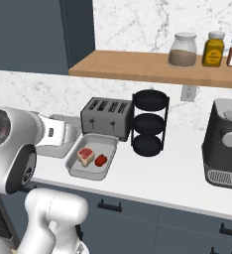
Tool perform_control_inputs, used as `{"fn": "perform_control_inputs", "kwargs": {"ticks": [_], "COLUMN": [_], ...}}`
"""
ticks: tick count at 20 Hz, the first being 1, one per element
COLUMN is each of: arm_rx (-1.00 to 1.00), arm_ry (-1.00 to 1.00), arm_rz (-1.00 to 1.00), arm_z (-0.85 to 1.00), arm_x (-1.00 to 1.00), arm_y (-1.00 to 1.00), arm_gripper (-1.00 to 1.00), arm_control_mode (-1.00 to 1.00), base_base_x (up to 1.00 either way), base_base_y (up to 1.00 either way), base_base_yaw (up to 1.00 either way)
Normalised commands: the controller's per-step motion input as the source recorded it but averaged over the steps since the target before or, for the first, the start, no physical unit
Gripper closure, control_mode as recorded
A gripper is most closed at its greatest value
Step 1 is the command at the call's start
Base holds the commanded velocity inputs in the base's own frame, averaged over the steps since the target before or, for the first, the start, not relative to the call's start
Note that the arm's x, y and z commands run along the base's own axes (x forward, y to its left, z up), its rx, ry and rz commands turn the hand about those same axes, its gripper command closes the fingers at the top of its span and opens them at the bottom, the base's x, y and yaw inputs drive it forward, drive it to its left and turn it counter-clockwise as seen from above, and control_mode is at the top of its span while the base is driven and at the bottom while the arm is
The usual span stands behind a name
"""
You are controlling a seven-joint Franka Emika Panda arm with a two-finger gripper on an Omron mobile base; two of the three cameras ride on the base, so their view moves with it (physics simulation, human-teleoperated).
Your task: Place one bell pepper and one steak in each tupperware on the nearby counter, to pack two identical lunches.
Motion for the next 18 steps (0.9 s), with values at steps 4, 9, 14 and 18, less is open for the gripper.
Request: {"fn": "perform_control_inputs", "kwargs": {"ticks": [4, 9, 14, 18], "arm_rx": [0.11, -0.05, 0.0, 0.0], "arm_ry": [-0.22, 0.0, 0.0, 0.0], "arm_rz": [0.02, 0.0, 0.0, 0.0], "arm_z": [-0.09, 0.0, 0.0, 0.0], "arm_x": [0.04, 0.02, 0.0, 0.0], "arm_y": [0.0, 0.19, 0.0, 0.0], "arm_gripper": [-1.0, -1.0, -1.0, -1.0], "arm_control_mode": [-1.0, -1.0, 1.0, 1.0], "base_base_x": [0.0, 0.0, -0.41, -0.82], "base_base_y": [0.0, 0.0, 0.08, -0.08], "base_base_yaw": [0.0, 0.0, -0.07, -0.16]}}
